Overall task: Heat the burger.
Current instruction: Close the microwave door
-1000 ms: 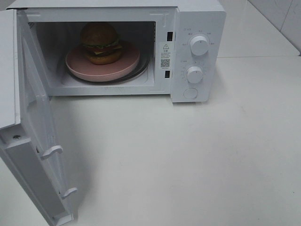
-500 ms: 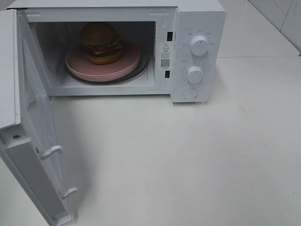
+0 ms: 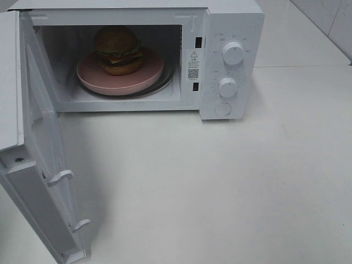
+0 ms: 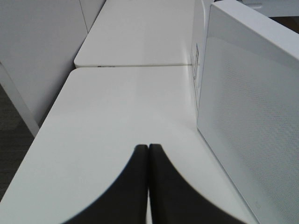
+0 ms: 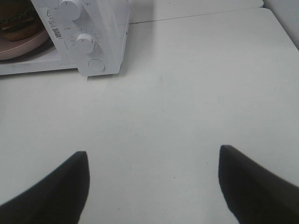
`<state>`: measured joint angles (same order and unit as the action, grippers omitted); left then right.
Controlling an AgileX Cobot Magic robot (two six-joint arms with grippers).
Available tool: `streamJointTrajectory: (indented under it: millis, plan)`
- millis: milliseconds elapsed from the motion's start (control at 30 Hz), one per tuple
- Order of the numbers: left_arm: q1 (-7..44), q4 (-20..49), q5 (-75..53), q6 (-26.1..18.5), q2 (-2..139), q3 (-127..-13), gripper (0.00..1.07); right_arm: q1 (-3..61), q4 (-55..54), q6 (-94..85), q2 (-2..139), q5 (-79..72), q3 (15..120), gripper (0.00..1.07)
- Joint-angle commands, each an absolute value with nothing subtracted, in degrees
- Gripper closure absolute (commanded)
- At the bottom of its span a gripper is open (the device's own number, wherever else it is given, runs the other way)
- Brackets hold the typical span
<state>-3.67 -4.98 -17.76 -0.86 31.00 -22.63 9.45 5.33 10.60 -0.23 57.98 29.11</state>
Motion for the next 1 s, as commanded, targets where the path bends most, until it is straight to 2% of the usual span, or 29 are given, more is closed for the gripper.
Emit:
streamJointTrajectory:
  millis: [33, 300, 567, 633, 733, 767, 833, 867, 933, 1000]
  plan:
    - [-3.78, -2.81, -4.13, -1.43, 34.43, -17.7, 1.07, 9.22, 5.73, 10.54, -1.72, 57.7, 29.05, 0.34]
    - [-3.78, -2.81, 10.94, 0.0, 40.39, -12.15, 1.07, 9.22, 5.73, 10.54, -1.72, 57.7, 29.05, 0.34]
    - [-3.55, -4.76, 18.85, 5.39, 49.9, -12.15, 1.07, 9.22, 5.73, 10.6, -1.72, 57.7, 29.05, 0.34]
    - [-3.55, -10.94, 23.84, 10.08, 55.29, -12.15, 1.07, 9.22, 5.73, 10.6, -1.72, 57.7, 29.05, 0.34]
    - [-3.55, -12.61, 25.21, 11.46, 56.67, -12.15, 1.07, 9.22, 5.73, 10.6, -1.72, 57.7, 29.05, 0.34]
    - [-3.55, -16.44, 28.76, 14.04, 58.9, -12.15, 1.07, 9.22, 5.73, 10.6, -1.72, 57.7, 29.05, 0.34]
    - [-3.55, -18.39, 30.71, 15.41, 60.16, -12.15, 1.07, 9.22, 5.73, 10.6, -1.72, 57.7, 29.05, 0.34]
    - [-3.55, -22.29, 34.26, 17.76, 62.45, -12.15, 1.07, 9.22, 5.73, 10.6, -1.72, 57.7, 29.05, 0.34]
    - [-3.55, -24.35, 36.04, 18.68, 63.77, -12.15, 1.07, 9.22, 5.73, 10.6, -1.72, 57.7, 29.05, 0.34]
    - [-3.55, -29.28, 39.71, 20.4, 67.49, -12.15, 1.07, 9.22, 5.73, 10.6, -1.72, 57.7, 29.05, 0.34]
